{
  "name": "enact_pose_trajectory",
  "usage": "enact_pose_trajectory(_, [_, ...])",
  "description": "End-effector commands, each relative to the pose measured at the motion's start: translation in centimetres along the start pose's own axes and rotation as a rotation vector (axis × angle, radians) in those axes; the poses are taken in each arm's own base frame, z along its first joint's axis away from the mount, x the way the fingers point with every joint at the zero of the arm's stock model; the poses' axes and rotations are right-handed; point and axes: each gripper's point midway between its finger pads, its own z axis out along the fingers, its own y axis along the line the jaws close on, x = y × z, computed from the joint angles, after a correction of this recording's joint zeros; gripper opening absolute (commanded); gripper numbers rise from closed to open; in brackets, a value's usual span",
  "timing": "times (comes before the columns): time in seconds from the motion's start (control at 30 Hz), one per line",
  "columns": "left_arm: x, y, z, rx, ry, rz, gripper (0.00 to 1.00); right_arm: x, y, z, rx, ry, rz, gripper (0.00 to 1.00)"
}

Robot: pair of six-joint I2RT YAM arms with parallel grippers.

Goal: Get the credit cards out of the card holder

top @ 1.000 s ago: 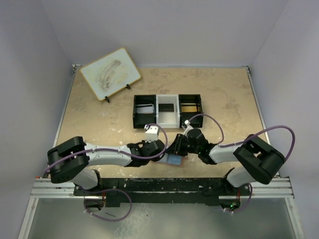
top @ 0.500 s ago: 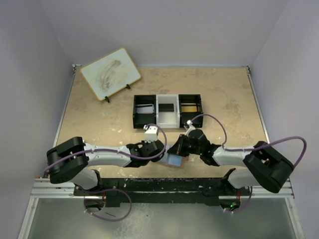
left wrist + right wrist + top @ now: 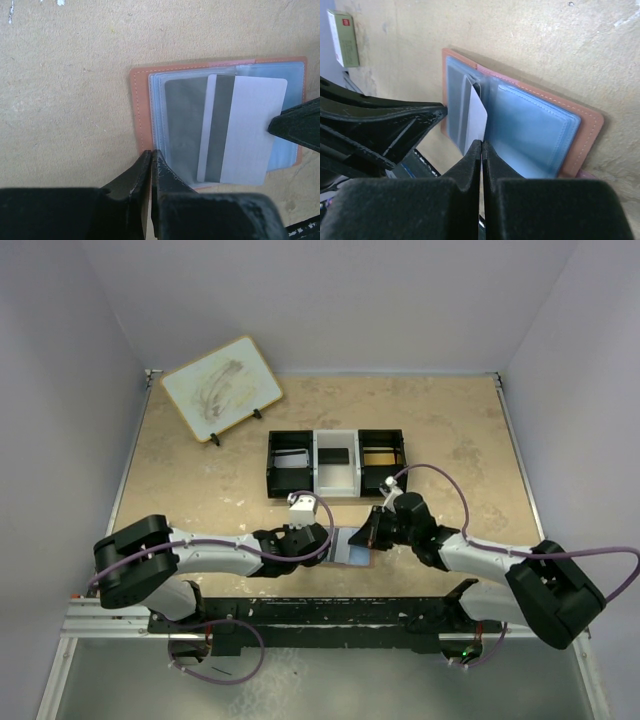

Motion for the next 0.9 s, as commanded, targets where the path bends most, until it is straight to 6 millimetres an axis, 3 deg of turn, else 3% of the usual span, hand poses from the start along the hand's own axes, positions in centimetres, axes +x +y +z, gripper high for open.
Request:
enact_pose_trajectory(0.0, [1.1,1.8,-0.5,-0.056,0.041,0.022,0.03,-1.1,-0.7,-0.4,0.054,-0.01,-0.072,0.0])
enact_pose_trajectory(0.2, [-1.8,0.2,-2.0,-0.008,-0.033,-0.008,0.14,-0.8,-0.5,-0.1,0.013,0.02,-0.071,0.0])
enact_pose_trajectory(0.33, [-4.6,-2.9,-3.2,0.098,-0.094,-0.029,0.2,-0.6,-0.5,0.4,-0.004,0.027,-0.06,0.0])
enact_pose_trajectory(0.47, [-5.7,-5.7,-3.2,0.178,-0.11,-0.015,0.27,-0.8,-0.6,0.7,-0.001,0.017,-0.053,0.0])
enact_pose_trajectory(0.67, [-5.7,-7.7,-1.7,0.206,-0.091,0.011,0.25,-0.8,-1.0,0.9,0.015,0.015,-0.039,0.0])
enact_pose_trajectory(0.87, [-3.2,-5.3,0.8,0.095,-0.03,0.006,0.14,-0.5,-1.3,1.0,0.013,0.018,-0.022,0.0])
